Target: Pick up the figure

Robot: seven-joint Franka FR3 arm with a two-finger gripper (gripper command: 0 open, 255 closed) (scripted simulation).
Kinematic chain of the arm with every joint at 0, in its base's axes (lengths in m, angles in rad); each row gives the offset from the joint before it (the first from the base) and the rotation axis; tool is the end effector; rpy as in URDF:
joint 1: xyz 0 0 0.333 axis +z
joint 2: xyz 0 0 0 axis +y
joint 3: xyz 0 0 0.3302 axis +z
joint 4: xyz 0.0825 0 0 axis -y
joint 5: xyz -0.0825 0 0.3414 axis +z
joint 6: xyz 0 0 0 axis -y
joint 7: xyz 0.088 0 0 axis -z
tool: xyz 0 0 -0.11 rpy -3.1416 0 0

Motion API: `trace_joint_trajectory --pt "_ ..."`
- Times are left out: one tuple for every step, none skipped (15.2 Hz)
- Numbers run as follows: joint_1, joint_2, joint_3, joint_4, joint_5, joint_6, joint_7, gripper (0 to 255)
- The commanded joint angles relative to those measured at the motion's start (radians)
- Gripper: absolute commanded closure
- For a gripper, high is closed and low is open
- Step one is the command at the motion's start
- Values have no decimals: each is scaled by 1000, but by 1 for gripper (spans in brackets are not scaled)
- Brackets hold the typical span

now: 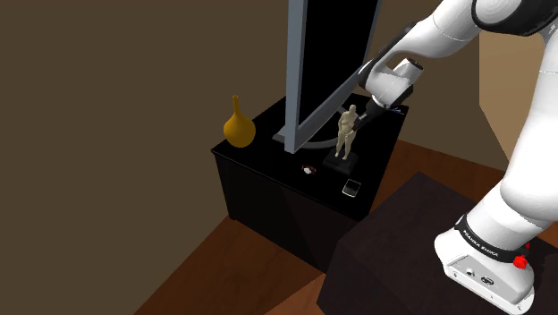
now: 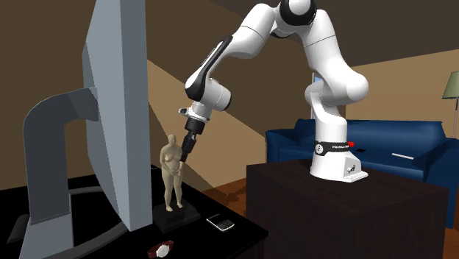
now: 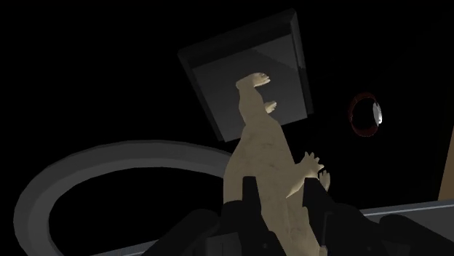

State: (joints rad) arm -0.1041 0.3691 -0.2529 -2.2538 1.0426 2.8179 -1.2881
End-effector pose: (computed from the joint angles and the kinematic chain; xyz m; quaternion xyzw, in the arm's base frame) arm 0.4783 -0.2209 0.2625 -0.9799 0.0021 -0.1965 0.0349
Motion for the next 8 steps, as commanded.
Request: trace_joint_trajectory --pt "0 0 1 0 1 0 -1 255" --pt "0 0 1 0 1 0 -1 255" --pt "0 0 1 0 1 0 -1 255" --pt "0 0 1 0 1 0 -1 255" --pt "0 0 1 0 1 0 -1 255" --pt "0 0 1 0 1 0 -1 255" --pt "0 0 1 0 1 1 -1 255" --pt "8 -13 -9 -5 -19 -5 18 255"
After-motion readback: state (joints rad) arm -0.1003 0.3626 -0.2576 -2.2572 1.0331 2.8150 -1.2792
